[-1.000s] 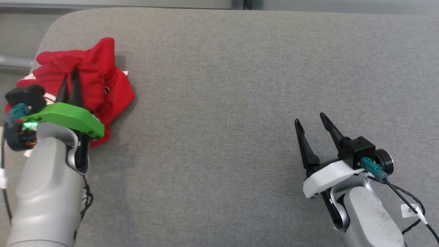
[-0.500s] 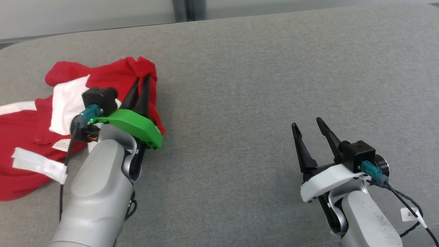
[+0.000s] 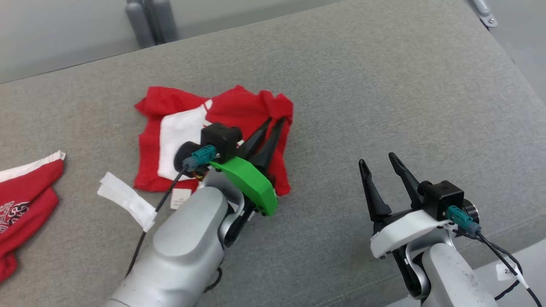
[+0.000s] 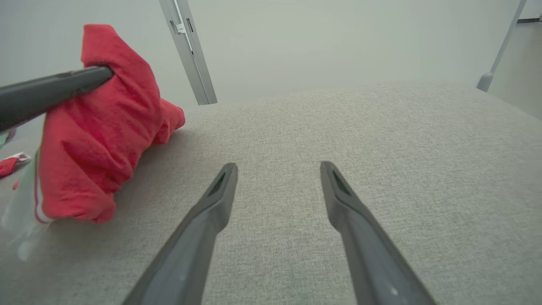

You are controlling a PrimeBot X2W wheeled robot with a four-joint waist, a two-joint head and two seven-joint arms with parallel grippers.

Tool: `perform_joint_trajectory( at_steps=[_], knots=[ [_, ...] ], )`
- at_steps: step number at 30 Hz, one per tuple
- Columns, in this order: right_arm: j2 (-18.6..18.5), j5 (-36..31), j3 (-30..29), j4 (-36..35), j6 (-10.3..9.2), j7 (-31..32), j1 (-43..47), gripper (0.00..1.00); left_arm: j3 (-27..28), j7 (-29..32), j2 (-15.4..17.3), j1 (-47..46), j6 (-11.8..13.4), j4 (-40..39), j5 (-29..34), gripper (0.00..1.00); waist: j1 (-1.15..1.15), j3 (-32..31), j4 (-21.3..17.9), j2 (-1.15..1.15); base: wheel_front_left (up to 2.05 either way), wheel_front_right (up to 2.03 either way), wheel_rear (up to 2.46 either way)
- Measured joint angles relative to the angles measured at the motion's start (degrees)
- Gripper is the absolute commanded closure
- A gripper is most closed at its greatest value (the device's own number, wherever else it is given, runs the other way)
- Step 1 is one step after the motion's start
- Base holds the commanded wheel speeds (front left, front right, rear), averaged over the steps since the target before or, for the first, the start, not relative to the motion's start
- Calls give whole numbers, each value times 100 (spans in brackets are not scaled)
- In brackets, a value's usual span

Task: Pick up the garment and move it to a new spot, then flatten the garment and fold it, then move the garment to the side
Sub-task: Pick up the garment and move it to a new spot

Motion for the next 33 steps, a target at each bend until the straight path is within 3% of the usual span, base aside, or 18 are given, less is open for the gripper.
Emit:
perform_joint_trajectory(
  at_steps=[7, 8, 9, 10, 18, 24, 33],
  knots=[
    [-3, 48, 12, -20, 0, 0, 66, 0, -446, -1, -25, 73, 107, -751, -241, 100, 0, -57, -214, 0, 0, 0, 0],
    [-3, 48, 8, -33, 0, 0, 67, 0, -460, -1, -25, 120, 143, -745, -223, 69, 0, -58, -209, 0, 0, 0, 0],
    [-2, 48, -1, -41, 0, 0, 67, 0, -461, 0, -24, 197, 204, -724, -178, 16, 0, -58, -197, 0, 0, 0, 0],
    [-2, 48, -14, -49, 0, 0, 67, 0, -449, 0, -19, 247, 258, -677, -115, 0, 0, -59, -181, 0, 0, 0, 0],
    [1, 1, -143, -126, 0, 0, 93, 0, 276, -1, -14, 581, 482, -505, 552, 0, 0, -102, 51, 0, 0, 0, 0],
    [-1, -74, -241, -178, 0, 0, 134, 0, 1440, -1, 157, 1191, 739, -911, 1106, 0, 0, -178, 301, 0, 0, 0, 0],
    [1, -178, -277, -132, 0, 0, 247, 0, 2817, -1, 147, 2332, 690, -1304, 1688, 0, 0, -348, 715, 0, 0, 0, 0]
  ],
)
